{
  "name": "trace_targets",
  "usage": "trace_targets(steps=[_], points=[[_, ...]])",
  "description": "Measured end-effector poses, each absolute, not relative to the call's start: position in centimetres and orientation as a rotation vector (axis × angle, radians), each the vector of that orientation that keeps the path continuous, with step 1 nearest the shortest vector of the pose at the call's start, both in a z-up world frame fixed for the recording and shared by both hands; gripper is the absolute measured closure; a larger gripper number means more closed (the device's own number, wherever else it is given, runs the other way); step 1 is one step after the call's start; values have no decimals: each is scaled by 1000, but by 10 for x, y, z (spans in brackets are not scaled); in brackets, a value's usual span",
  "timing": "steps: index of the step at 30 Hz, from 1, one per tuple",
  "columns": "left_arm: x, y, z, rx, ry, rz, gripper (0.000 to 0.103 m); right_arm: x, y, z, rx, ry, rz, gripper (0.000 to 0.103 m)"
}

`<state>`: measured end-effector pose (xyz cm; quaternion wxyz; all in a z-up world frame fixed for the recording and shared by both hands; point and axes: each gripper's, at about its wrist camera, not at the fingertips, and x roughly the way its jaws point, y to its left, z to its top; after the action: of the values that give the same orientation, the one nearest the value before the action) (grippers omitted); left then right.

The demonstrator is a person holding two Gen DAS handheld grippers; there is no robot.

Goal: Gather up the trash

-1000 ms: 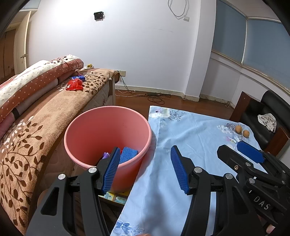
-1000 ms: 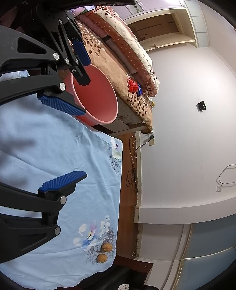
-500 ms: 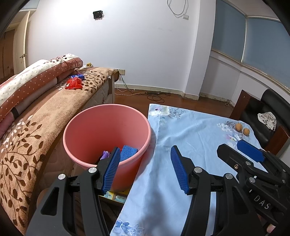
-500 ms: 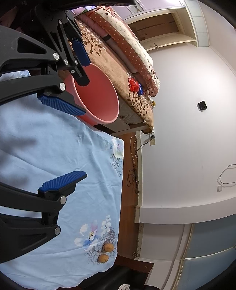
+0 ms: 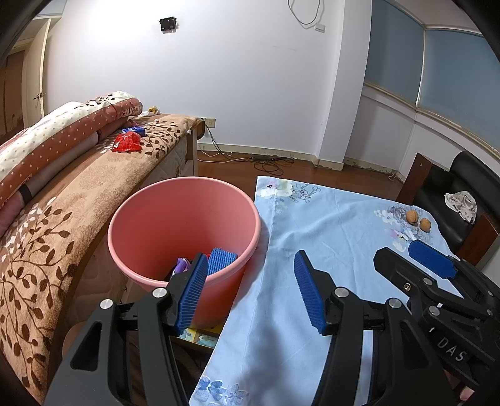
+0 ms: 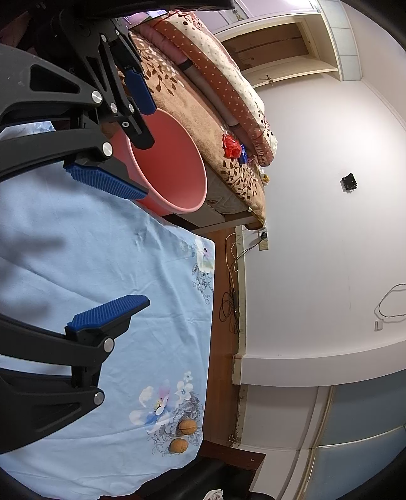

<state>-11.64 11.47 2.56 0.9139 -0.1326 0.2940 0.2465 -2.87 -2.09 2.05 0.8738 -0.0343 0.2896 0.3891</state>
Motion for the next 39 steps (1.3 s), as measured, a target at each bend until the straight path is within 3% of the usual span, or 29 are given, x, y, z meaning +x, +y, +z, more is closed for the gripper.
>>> trace_targets(steps=[39], points=[[-117, 115, 22, -274, 615, 503, 45, -28, -20, 19, -76, 609, 811, 40]])
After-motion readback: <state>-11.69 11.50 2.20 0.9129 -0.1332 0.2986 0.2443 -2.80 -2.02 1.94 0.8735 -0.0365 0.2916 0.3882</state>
